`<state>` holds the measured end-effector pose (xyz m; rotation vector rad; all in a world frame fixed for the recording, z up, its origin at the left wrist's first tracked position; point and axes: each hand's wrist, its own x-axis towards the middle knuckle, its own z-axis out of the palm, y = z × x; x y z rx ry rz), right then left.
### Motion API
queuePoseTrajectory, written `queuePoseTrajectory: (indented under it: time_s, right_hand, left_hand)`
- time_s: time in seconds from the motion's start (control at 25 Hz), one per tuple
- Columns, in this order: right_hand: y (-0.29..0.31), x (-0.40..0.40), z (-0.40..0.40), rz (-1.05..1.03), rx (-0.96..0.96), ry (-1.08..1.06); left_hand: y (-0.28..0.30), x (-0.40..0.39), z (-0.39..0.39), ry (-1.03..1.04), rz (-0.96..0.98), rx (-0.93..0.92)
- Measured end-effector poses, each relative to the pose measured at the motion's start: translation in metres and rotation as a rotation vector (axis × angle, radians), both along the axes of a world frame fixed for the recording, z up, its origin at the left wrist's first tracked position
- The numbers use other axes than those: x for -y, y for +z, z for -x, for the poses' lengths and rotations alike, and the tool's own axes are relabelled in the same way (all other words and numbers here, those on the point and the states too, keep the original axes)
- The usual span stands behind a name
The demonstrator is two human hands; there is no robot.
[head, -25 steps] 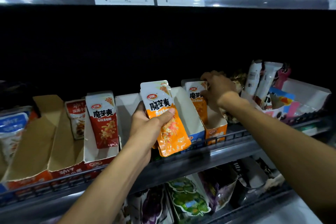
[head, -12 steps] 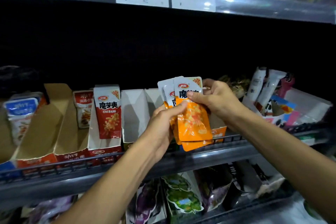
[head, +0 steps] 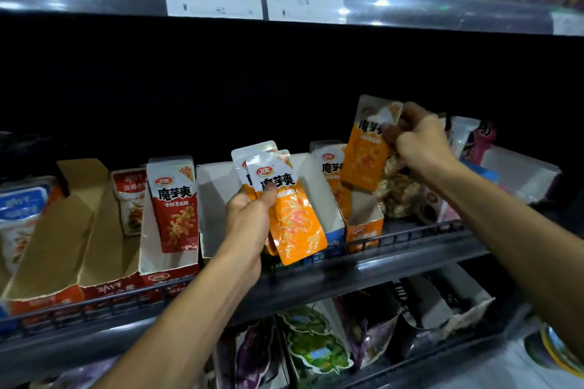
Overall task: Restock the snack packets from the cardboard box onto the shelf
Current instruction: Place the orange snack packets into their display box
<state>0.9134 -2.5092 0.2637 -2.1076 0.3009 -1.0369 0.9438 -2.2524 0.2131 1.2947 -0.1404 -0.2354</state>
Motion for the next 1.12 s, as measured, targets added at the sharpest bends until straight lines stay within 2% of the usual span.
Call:
queuePoseTrajectory:
  time_s: [0.16,0.36,0.44,0.56,0.64,0.68,0.76,0.84,0.92,0.96,1.04,1.12]
  right_hand:
    - [-0.025,-0.006,-0.024,0.153,-0.206,0.034]
    - [-0.043,-0.009,-0.038,0.587,-0.436,-0.225]
    - [-0.045,-0.009,-0.041,0.705,-0.444,-0.325]
    - [-0.047,-0.011,-0.039,0.663,-0.433,-0.364]
    - [-0.046,-0.013,-0.030,0.685,-0.340,-0.383]
    - [-0.045,-0.017,-0.024,0.646,-0.234,-0.341]
    - [-0.035,-0.035,-0.008,0.316,-0.108,-0.036]
    - [-0.022,-0.063,0.009,-0.026,-0.182,0.351]
    - [-0.015,-0.077,0.018,-0.158,-0.273,0.514]
    - [-0.013,-0.078,0.020,-0.171,-0.305,0.532]
    - [-0.007,-0.069,0.024,-0.149,-0.319,0.435]
    - [0.001,-0.044,0.023,-0.139,-0.188,0.252]
  left_hand:
    - [-0.008,0.000,-0.002,-0.027,-0.024,0.015]
    - [-0.014,-0.002,-0.004,-0.088,-0.061,0.062]
    - [-0.014,-0.004,-0.005,-0.098,-0.060,0.074]
    - [-0.015,-0.004,-0.008,-0.096,-0.050,0.079]
    - [-0.015,-0.003,-0.009,-0.085,-0.053,0.087]
    - [-0.015,-0.003,-0.009,-0.085,-0.050,0.092]
    - [-0.013,0.000,-0.007,-0.102,-0.040,0.104]
    - [-0.011,0.006,-0.001,-0.127,-0.037,0.130]
    - [-0.008,0.013,0.006,-0.143,-0.060,0.172]
    - [-0.007,0.016,0.009,-0.153,-0.072,0.180]
    - [-0.008,0.018,0.011,-0.159,-0.109,0.151]
    - [-0.011,0.015,0.005,-0.093,-0.131,0.093]
